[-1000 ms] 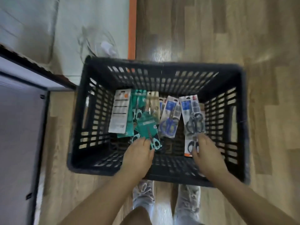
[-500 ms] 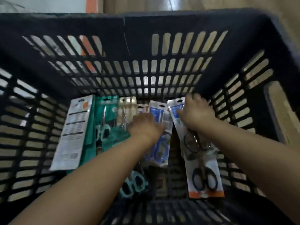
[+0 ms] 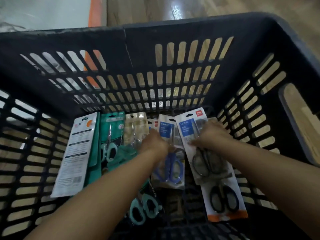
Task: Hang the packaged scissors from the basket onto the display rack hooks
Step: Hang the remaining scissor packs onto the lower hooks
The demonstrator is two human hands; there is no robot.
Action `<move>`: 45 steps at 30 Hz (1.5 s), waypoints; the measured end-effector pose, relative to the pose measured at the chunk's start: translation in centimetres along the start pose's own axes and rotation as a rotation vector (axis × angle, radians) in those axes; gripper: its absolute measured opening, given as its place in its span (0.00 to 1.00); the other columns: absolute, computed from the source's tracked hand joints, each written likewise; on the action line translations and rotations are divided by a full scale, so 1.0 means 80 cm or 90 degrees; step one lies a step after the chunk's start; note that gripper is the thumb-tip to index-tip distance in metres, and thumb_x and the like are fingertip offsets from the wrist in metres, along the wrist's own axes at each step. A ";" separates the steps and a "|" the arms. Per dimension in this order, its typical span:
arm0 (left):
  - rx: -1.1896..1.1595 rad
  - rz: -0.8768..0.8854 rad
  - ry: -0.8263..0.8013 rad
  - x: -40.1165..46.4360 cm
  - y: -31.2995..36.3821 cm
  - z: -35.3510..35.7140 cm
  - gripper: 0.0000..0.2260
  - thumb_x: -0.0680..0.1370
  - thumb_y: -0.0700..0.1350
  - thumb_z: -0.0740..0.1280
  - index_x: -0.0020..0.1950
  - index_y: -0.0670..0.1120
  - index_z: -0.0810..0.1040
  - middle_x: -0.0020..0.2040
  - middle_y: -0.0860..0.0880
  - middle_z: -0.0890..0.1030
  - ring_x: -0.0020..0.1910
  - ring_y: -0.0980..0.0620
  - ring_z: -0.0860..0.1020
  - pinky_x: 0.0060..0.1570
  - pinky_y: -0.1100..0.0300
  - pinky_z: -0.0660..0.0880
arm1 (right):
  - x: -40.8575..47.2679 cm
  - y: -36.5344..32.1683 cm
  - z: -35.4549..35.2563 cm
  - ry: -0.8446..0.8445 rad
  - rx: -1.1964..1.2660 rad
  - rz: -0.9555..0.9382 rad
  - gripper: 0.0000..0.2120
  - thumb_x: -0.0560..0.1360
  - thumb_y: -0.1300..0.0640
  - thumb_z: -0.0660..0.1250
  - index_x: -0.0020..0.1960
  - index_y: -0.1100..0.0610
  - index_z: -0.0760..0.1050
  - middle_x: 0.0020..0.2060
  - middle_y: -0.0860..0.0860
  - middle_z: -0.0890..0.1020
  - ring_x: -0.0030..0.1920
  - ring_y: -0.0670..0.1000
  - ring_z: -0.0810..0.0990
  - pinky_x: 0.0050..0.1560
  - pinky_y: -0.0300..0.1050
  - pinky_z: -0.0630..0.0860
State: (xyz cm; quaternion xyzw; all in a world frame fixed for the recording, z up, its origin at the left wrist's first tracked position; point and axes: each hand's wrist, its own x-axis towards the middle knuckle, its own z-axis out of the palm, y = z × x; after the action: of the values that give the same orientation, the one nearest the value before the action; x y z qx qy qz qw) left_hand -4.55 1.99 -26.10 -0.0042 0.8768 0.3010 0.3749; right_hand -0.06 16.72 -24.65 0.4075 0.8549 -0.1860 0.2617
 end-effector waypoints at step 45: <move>-0.455 -0.047 -0.049 -0.075 -0.057 -0.143 0.06 0.77 0.37 0.65 0.49 0.40 0.81 0.45 0.43 0.84 0.37 0.48 0.83 0.40 0.54 0.80 | -0.101 -0.035 -0.017 -0.169 0.610 -0.096 0.05 0.79 0.58 0.62 0.48 0.56 0.76 0.43 0.55 0.80 0.46 0.56 0.77 0.48 0.51 0.75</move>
State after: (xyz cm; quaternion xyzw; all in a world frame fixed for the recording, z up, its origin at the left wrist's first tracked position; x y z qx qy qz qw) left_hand -6.66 -9.13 -18.39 -0.1556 0.7007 0.5746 0.3933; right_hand 1.58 10.96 -18.43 0.3917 0.6599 -0.6262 0.1373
